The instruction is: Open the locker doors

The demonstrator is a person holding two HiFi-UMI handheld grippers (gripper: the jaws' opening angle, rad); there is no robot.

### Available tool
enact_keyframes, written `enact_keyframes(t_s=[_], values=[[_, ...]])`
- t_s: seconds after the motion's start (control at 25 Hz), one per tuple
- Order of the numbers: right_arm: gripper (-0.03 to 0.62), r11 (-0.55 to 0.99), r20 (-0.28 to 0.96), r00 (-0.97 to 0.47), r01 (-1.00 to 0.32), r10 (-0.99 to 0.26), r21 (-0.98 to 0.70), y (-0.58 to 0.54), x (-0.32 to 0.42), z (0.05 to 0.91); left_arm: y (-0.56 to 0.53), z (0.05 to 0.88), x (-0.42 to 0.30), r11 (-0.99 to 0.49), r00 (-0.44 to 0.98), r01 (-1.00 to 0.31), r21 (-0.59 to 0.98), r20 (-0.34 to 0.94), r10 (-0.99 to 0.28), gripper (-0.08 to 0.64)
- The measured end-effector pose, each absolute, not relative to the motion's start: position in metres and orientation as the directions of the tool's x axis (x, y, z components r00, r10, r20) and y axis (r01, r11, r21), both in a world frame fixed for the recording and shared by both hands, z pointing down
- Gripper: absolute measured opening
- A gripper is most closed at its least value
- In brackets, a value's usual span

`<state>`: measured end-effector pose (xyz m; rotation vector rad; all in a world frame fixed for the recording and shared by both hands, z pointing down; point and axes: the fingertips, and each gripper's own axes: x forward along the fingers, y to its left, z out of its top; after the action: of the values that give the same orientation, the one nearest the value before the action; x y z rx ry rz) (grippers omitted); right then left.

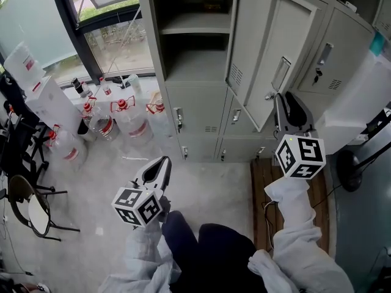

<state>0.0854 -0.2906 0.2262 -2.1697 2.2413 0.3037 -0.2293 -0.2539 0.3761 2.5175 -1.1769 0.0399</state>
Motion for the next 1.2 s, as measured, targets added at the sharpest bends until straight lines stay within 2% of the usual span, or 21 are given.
enact_keyframes(t_s=[0.56,0.96,1.2], values=[[0.089,-0.087,-0.037,0.085,-0.993,-0.996,0.077,-0.277,0.061,0.276,-0.327,0.389,-0.249,-0.661,0.732,-0.675,0.328,0.193,-0.653,0.015],[0.121,-0.134,0.011,0.134,-0.991,-0.991,-0.006,-0.291,-0.013,0.304,-0.393,0.395,-0.280,-0.744,0.812,-0.583,0.328,0.208,-0.545,0.015],[0.121,-0.111,0.067,0.108,-0.993,-0.992,-0.045,-0.318,-0.059,0.349,-0.430,0.423,-0.299,-0.765,0.830,-0.558,0.322,0.235,-0.506,0.015]])
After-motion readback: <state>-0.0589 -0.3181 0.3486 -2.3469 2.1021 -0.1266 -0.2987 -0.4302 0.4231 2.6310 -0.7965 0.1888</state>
